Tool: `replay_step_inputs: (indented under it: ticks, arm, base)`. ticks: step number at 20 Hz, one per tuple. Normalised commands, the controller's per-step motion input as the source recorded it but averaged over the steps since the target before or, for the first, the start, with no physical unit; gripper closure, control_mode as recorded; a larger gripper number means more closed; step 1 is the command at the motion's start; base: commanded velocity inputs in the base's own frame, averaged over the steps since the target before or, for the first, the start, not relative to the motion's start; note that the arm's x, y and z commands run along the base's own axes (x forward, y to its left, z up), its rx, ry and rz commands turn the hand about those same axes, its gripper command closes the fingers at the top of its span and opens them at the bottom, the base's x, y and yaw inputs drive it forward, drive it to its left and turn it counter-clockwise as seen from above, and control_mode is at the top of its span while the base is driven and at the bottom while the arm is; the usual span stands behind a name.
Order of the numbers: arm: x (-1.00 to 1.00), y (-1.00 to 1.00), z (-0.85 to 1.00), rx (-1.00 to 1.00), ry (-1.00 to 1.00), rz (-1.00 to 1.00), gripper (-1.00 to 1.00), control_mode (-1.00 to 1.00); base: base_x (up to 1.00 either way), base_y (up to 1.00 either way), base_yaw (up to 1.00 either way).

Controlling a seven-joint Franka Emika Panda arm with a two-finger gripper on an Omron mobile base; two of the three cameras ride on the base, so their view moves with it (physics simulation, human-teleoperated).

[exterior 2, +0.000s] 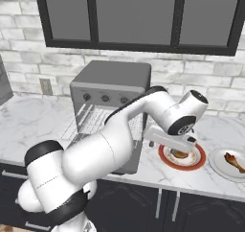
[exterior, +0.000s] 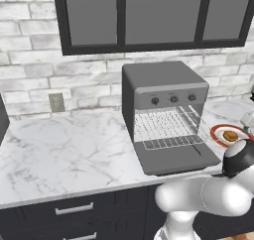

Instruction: Open the toaster oven door. Place the bread on the top rack in the toaster oven and place the chicken drumstick on the bottom rack.

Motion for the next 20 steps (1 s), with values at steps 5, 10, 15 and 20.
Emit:
replay_step_inputs:
  ticks: [5,10,15,20]
  arm:
    - [0.59,-0.57,-0.43,0.01,0.04,-0.11,-1.0,-1.0]
    - [0.65,-0.44,-0.32,0.0,0.09,-0.11,-1.0,-1.0]
    - [0.35,-0.28,-0.39,0.05,0.09,-0.1,-1.0,-1.0]
    - [0.19,-0.46,-0.18,0.21,0.01,-0.06,-1.0,-1.0]
  base:
    - [0.0,0.0,0.0]
    - [0.0,0.0,0.0]
    - [0.0,0.0,0.0]
    - [0.0,0.0,0.0]
